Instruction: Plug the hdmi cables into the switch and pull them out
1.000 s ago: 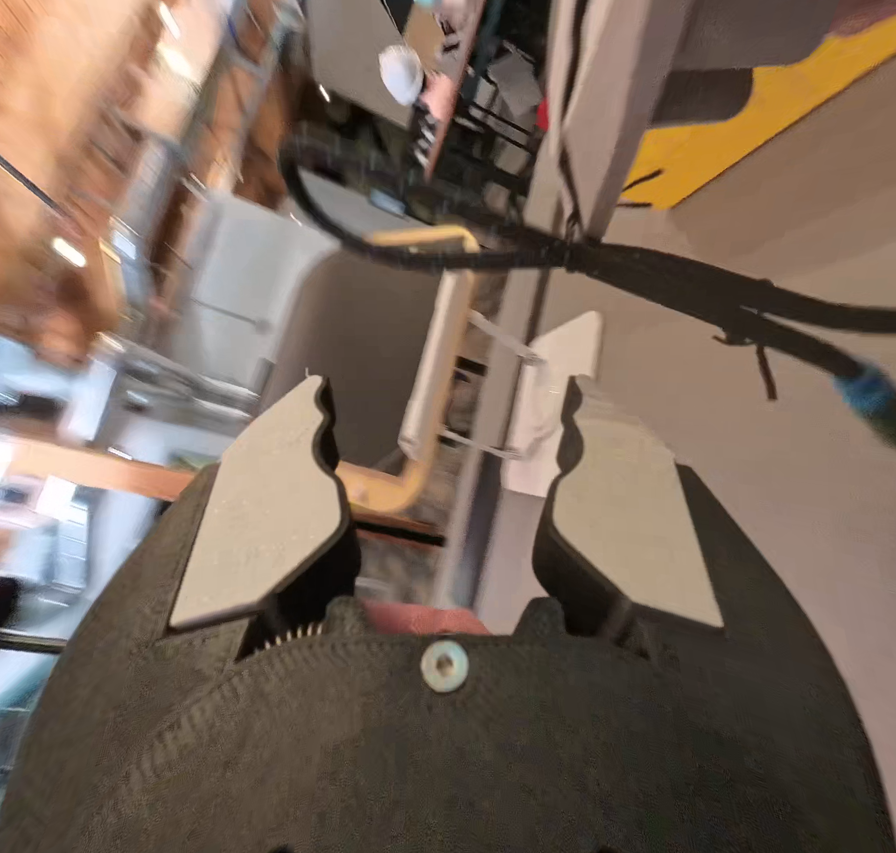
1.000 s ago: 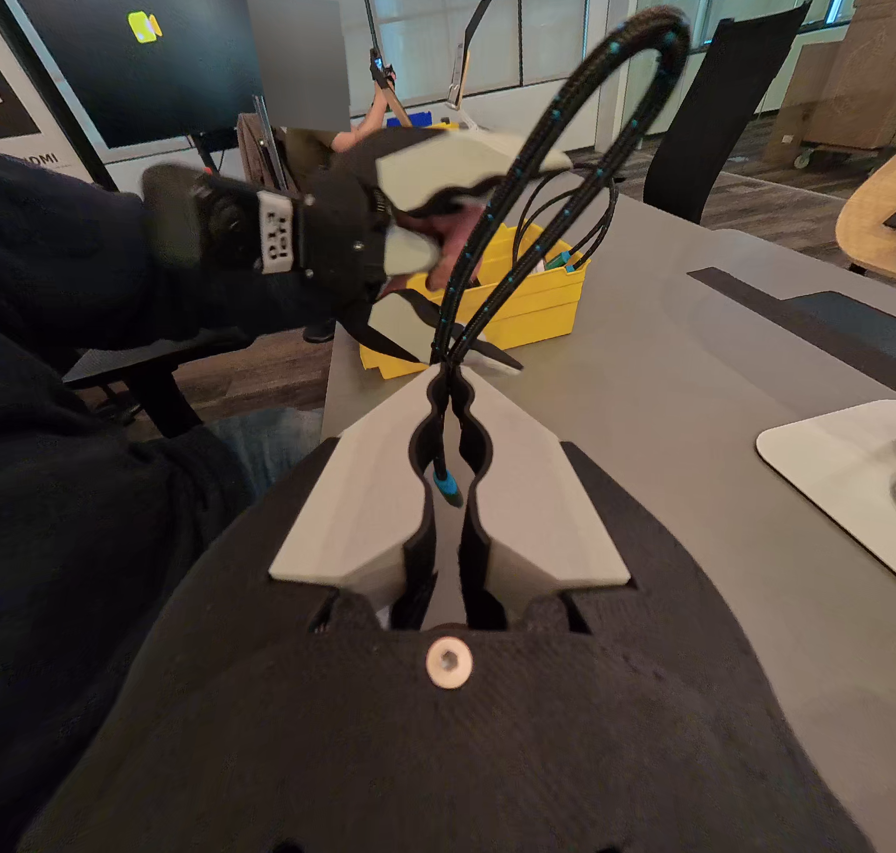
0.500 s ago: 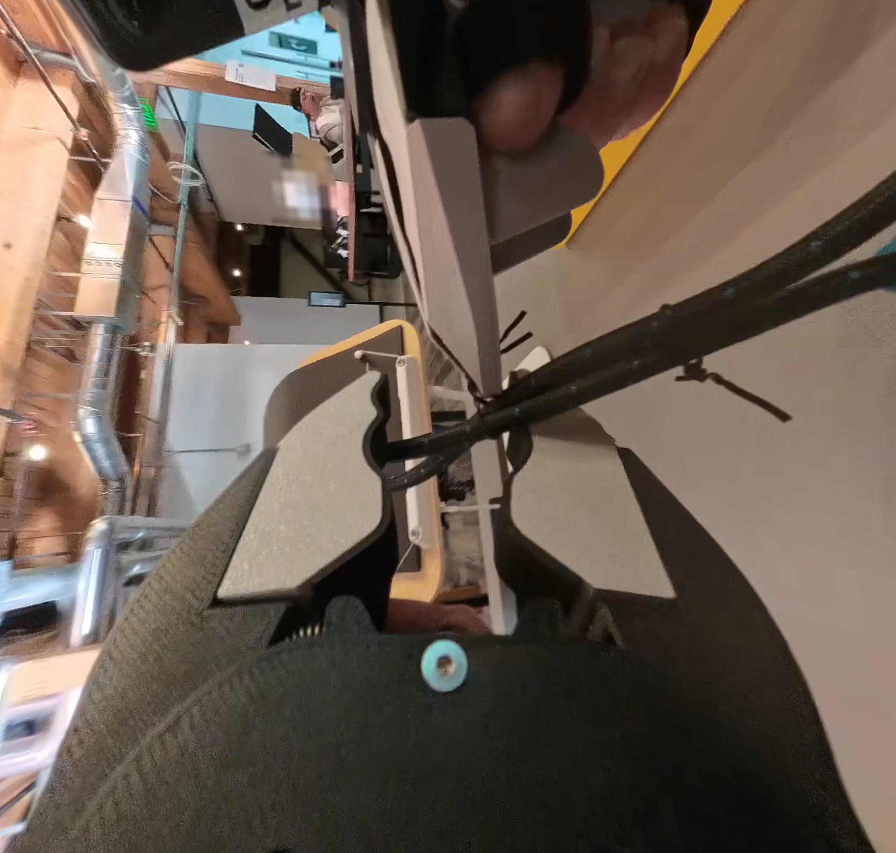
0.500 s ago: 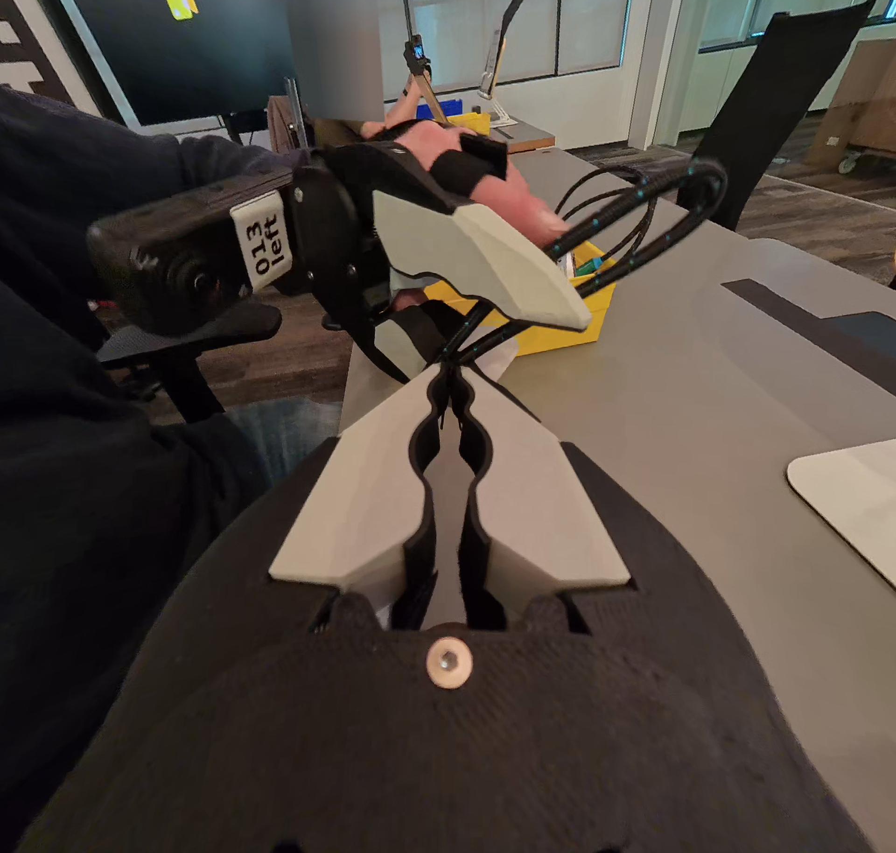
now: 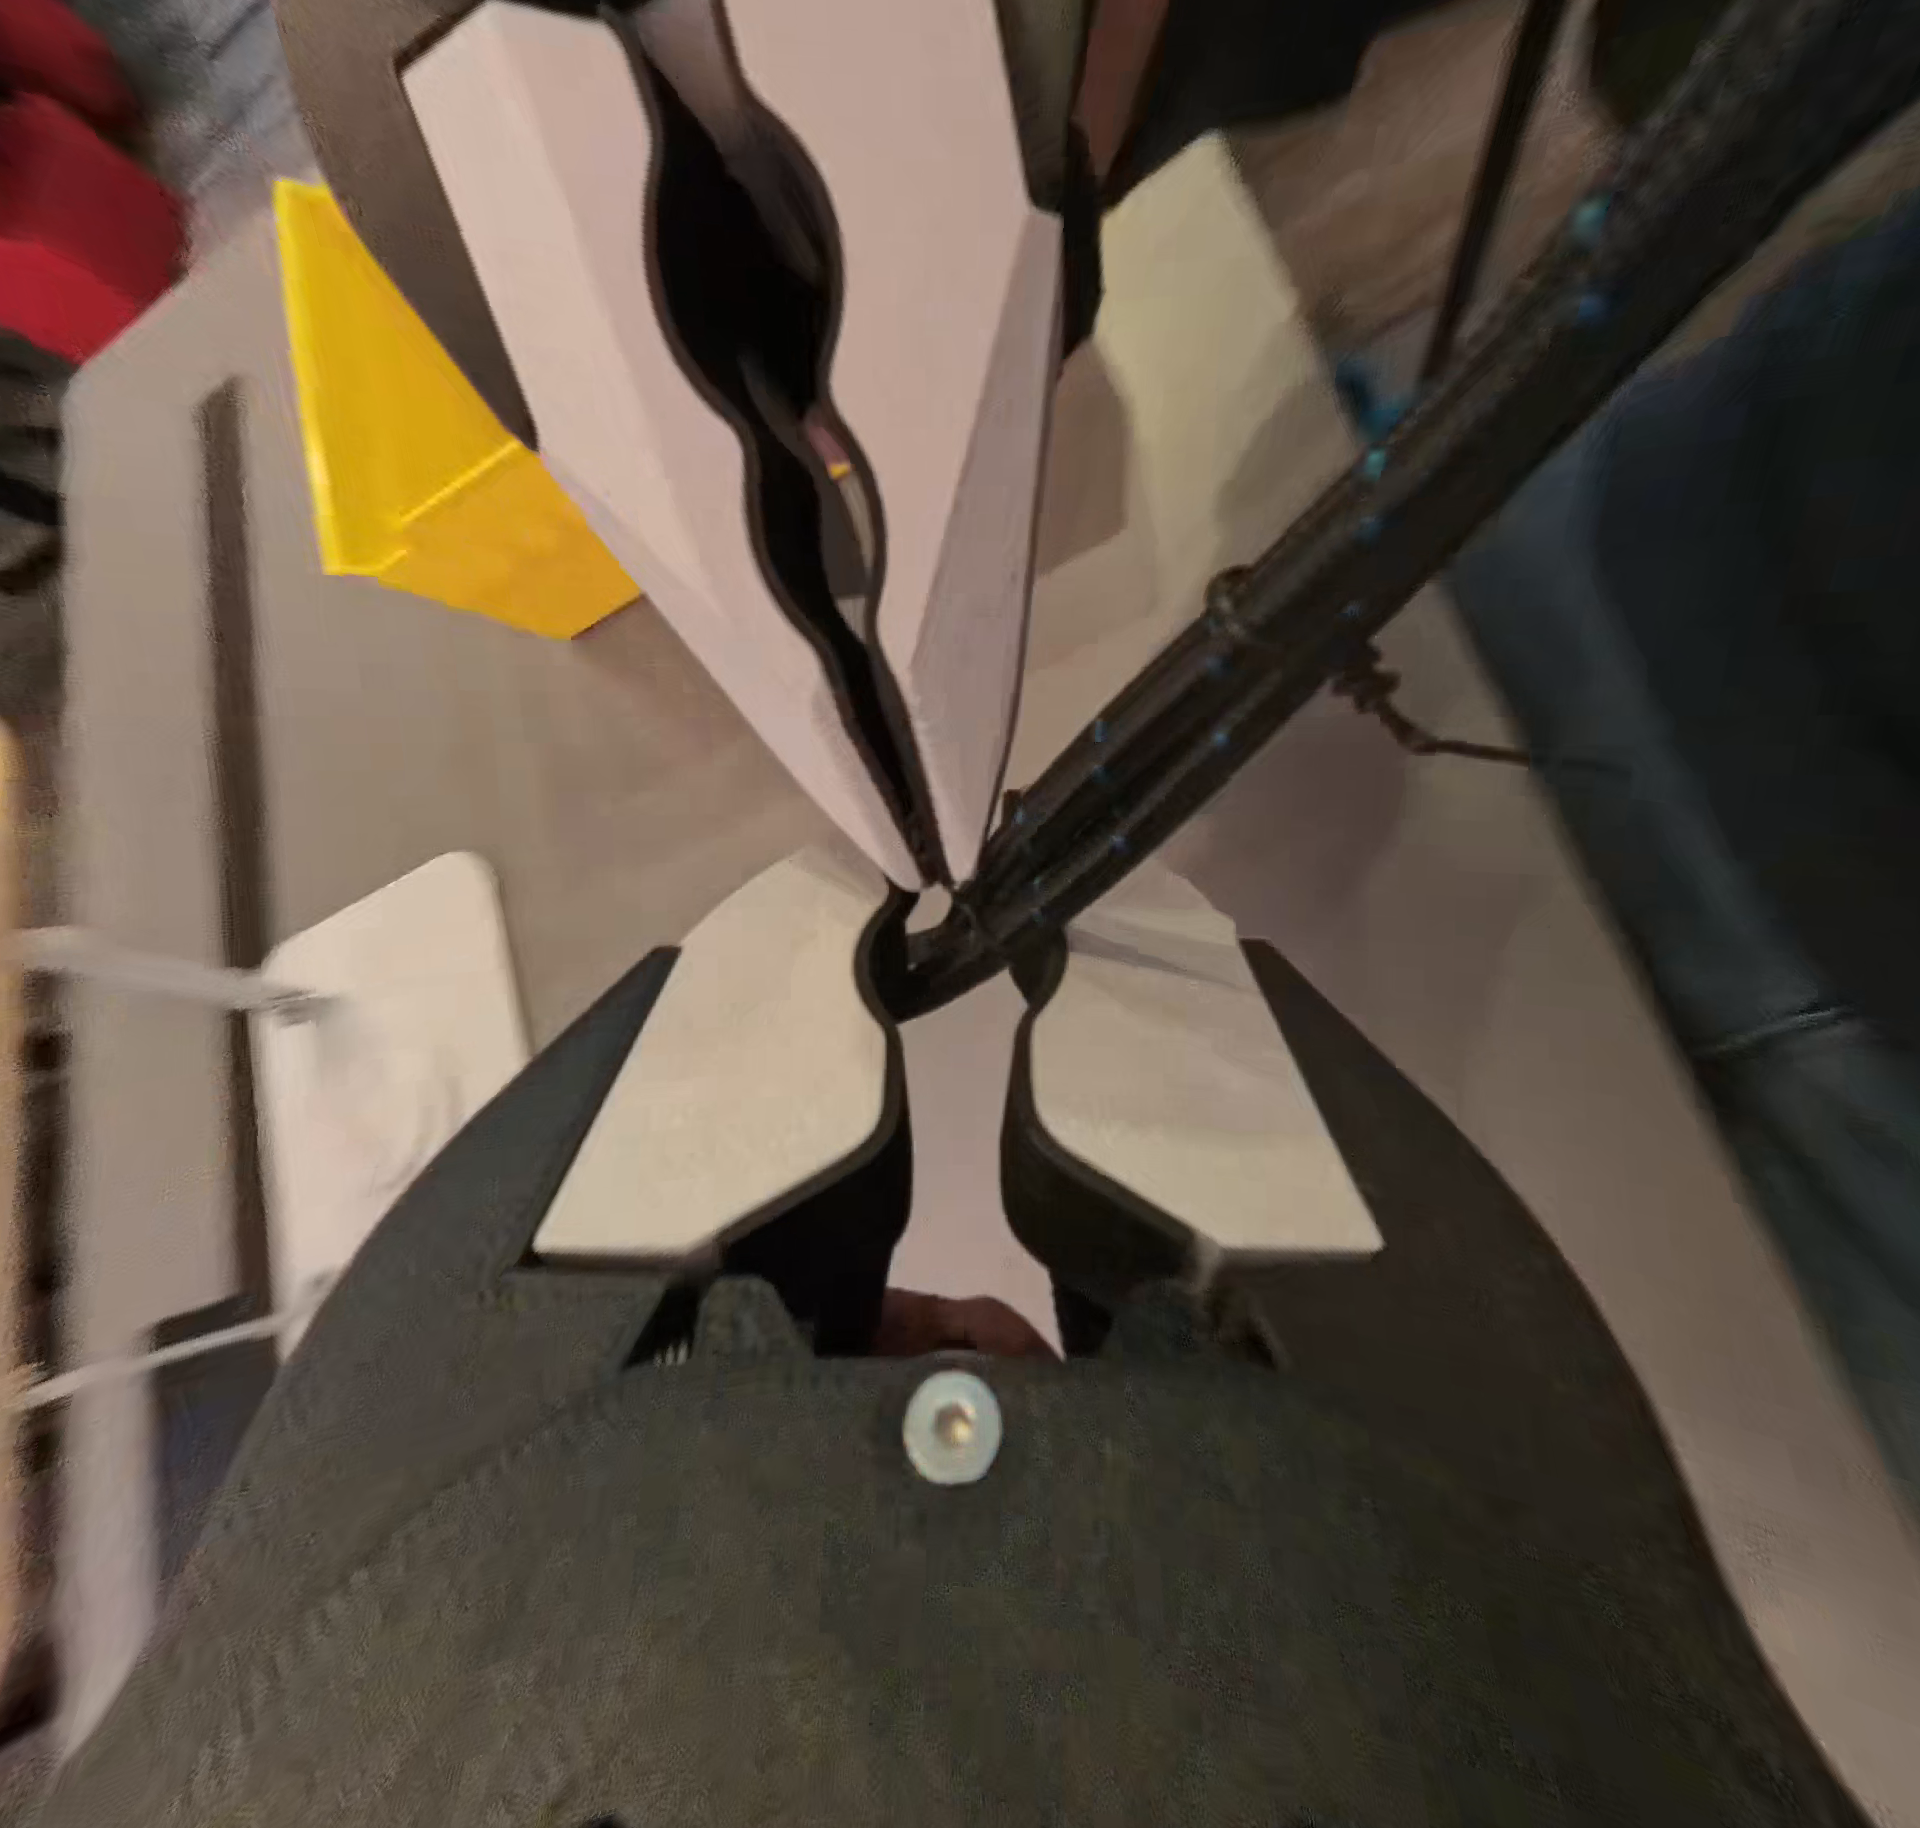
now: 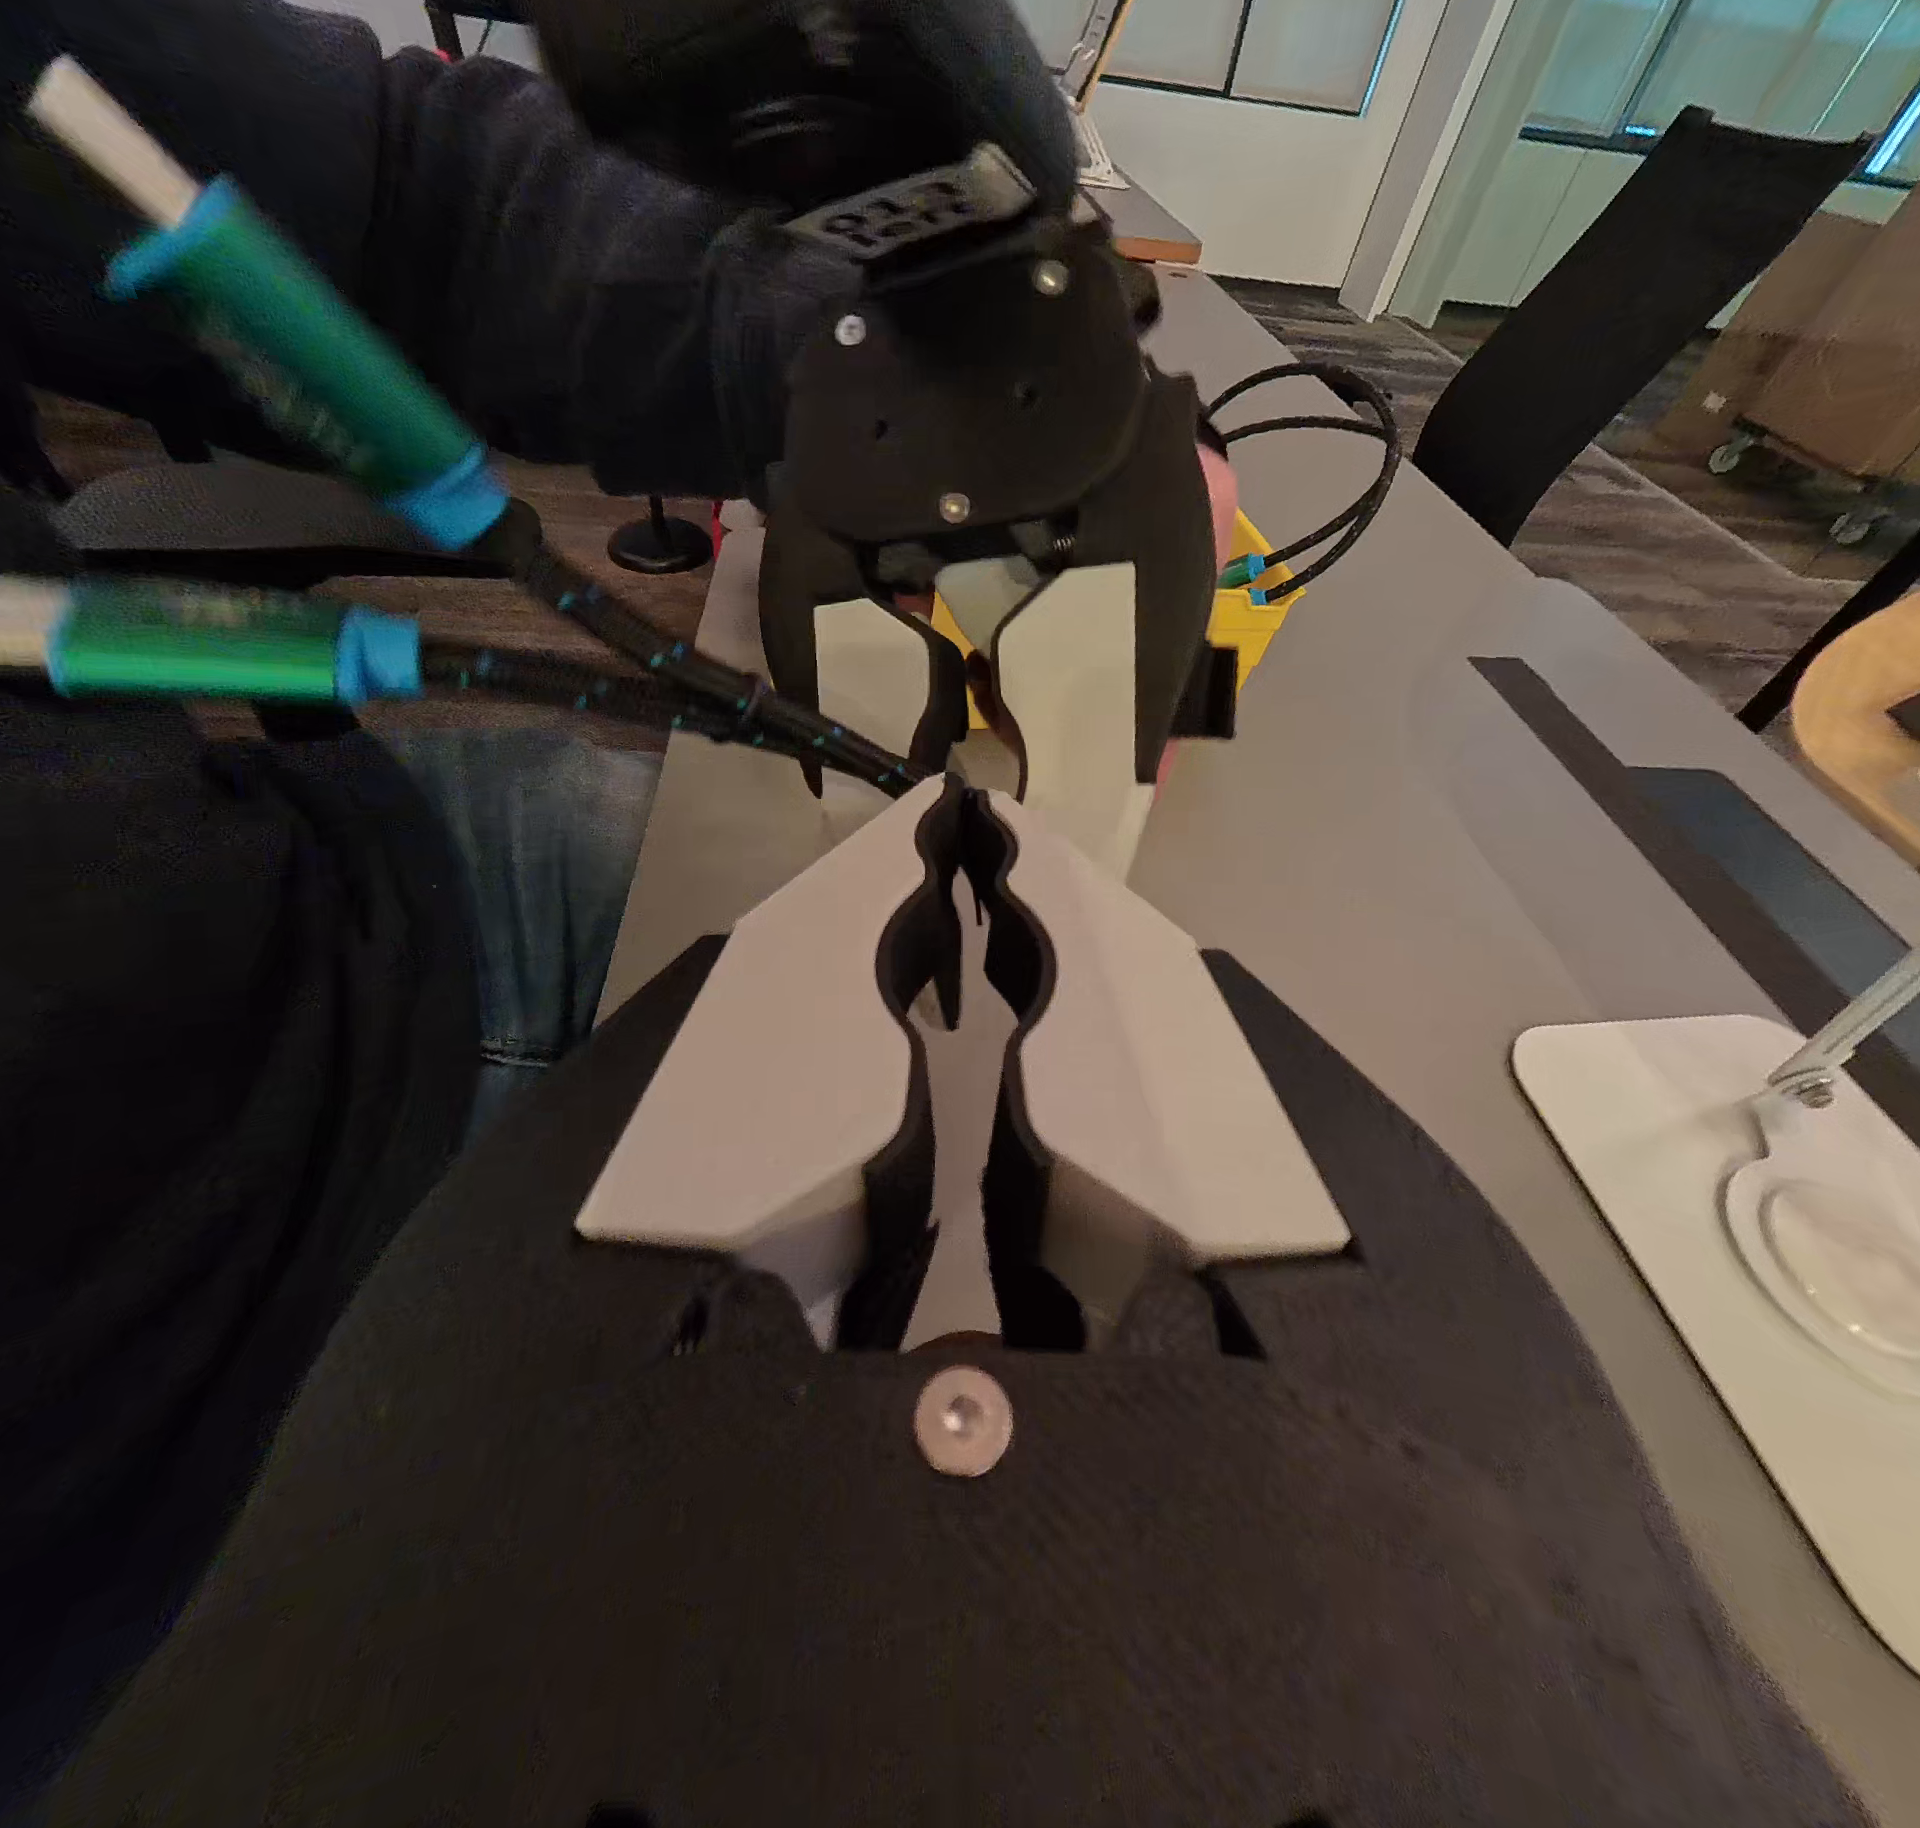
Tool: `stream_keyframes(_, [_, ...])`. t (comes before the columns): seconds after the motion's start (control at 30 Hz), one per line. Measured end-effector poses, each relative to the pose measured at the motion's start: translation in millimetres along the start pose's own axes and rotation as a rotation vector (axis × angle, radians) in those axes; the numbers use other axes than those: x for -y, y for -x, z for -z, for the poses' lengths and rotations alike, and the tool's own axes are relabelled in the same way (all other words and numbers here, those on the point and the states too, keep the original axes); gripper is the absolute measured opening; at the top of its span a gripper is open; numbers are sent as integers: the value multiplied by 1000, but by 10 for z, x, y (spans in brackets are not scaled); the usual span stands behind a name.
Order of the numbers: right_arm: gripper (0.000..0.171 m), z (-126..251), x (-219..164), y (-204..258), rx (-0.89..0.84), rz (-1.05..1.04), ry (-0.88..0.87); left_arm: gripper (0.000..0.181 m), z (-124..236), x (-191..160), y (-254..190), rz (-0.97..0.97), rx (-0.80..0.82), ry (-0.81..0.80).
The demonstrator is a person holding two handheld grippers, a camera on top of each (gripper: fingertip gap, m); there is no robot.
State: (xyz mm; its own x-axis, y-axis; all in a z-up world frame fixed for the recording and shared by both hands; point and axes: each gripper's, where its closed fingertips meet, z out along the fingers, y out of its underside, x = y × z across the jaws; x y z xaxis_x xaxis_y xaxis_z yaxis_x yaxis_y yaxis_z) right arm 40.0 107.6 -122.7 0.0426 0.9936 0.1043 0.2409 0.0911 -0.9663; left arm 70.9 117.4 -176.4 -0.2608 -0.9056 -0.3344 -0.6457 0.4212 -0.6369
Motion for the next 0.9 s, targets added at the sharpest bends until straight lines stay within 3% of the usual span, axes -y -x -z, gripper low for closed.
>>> stream_keyframes(0.13, [0, 21, 100, -28, -21, -7, -73, 12, 85, 258, -172, 344, -299, -286])
stream_keyframes(0.3, [0, -17, 120, -63, -55, -47, -108, 13, 172, 481, -188, 608, -457, -606])
stream_keyframes(0.4, [0, -29, 87, -102, -76, -71, -102, 15, 192, 530, -148, 718, -468, -742])
stream_keyframes(0.7, [0, -45, -57, -277, -185, -147, -90, 38, 139, 370, -54, 856, -265, -821])
stream_keyframes(0.9, [0, -11, -111, -414, -283, -135, -56, 55, 78, 294, -113, 908, -165, -756])
